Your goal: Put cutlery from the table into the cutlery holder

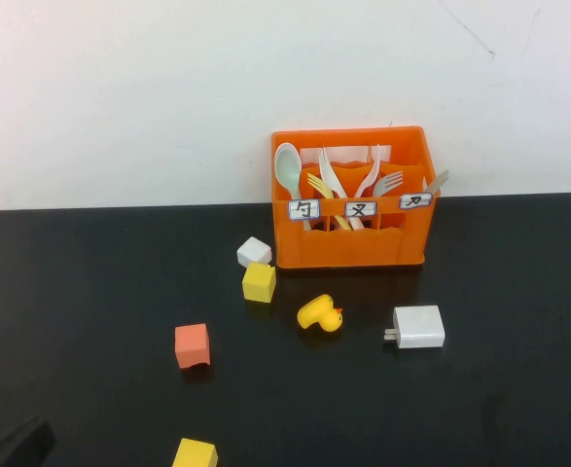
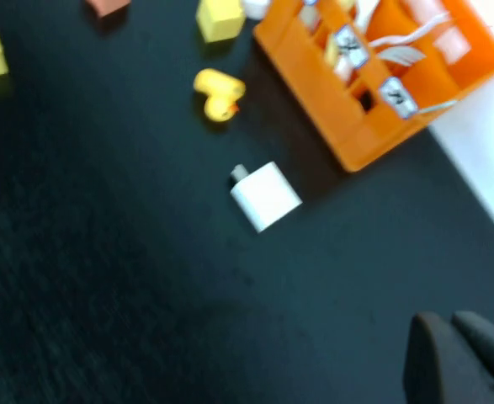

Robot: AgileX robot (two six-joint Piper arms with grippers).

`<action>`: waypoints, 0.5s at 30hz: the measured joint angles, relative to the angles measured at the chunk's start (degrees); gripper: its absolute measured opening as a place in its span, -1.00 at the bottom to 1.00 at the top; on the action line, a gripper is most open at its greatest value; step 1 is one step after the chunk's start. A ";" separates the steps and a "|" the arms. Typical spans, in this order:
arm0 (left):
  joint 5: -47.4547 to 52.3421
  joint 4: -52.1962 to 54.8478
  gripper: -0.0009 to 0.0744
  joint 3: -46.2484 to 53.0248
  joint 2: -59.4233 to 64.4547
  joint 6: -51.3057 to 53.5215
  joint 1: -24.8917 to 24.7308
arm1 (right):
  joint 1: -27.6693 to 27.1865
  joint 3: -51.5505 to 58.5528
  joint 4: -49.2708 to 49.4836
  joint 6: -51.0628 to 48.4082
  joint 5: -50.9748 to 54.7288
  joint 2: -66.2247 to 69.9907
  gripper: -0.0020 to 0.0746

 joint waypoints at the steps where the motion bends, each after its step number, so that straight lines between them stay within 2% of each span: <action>1: 0.25 0.00 -0.98 0.00 0.00 0.00 0.00 | 0.00 2.47 0.00 -0.25 -1.82 -2.45 -0.93; 7: 2.56 0.05 -0.98 0.00 0.00 0.00 0.00 | 0.00 15.08 0.00 -0.80 -11.37 -15.81 -0.93; 15: 4.72 0.14 -0.98 0.00 0.00 0.00 0.00 | 0.00 24.72 3.92 -3.39 -12.91 -24.04 -0.95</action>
